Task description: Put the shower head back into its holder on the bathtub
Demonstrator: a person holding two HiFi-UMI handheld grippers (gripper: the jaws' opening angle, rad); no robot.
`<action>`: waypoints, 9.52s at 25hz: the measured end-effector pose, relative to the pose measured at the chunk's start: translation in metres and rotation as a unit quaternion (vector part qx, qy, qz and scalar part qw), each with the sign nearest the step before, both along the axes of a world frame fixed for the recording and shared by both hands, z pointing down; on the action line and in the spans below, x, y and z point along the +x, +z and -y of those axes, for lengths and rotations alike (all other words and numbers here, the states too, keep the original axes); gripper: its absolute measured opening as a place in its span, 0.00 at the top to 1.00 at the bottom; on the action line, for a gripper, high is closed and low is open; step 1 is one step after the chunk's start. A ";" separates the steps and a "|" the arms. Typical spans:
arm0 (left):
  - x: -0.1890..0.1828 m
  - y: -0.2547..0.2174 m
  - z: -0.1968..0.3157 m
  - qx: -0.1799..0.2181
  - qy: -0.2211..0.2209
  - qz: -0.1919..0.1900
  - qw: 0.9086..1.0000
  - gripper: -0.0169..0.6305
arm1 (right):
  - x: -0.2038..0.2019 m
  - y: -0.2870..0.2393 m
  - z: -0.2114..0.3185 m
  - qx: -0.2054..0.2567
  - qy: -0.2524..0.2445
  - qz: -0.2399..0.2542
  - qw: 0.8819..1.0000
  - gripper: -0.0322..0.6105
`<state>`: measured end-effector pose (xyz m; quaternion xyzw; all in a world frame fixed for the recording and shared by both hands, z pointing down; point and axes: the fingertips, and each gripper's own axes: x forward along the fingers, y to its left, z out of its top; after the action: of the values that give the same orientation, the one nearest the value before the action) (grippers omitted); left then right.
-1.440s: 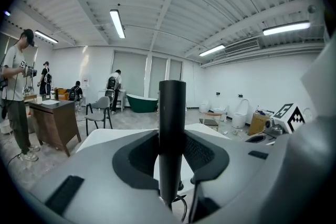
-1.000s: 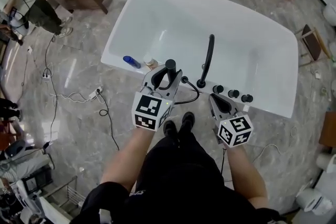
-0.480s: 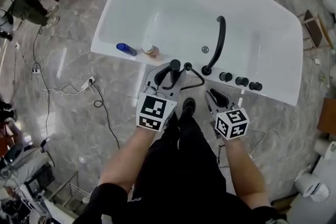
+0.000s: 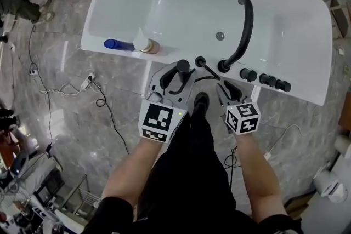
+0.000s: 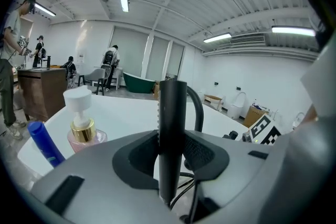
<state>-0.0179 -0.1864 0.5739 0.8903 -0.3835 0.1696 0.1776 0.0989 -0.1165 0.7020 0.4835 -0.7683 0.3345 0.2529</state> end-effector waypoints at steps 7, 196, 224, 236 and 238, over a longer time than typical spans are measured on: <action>0.016 0.037 0.010 0.003 0.013 0.004 1.000 0.75 | 0.007 0.079 0.008 -0.011 0.011 -0.019 1.000 0.69; 0.072 -0.246 0.012 0.105 0.020 -0.012 0.994 0.75 | 0.100 -0.371 0.017 0.210 0.058 0.068 0.974 0.93; 0.065 0.064 0.032 -0.010 -0.005 0.010 1.000 0.75 | 0.051 -0.145 0.020 0.131 0.027 0.117 0.984 0.93; 0.073 0.092 0.033 -0.023 -0.004 0.035 0.999 0.75 | 0.071 -0.132 -0.002 0.118 0.049 0.120 0.984 0.93; 0.076 0.096 0.031 -0.021 0.002 0.043 0.999 0.75 | 0.073 -0.131 -0.005 0.117 0.053 0.122 0.984 0.93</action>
<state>0.0581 -0.2179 0.6698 0.8790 -0.3854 0.2159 0.1798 0.1724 -0.1115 0.5714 0.5048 -0.8008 0.3119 0.0808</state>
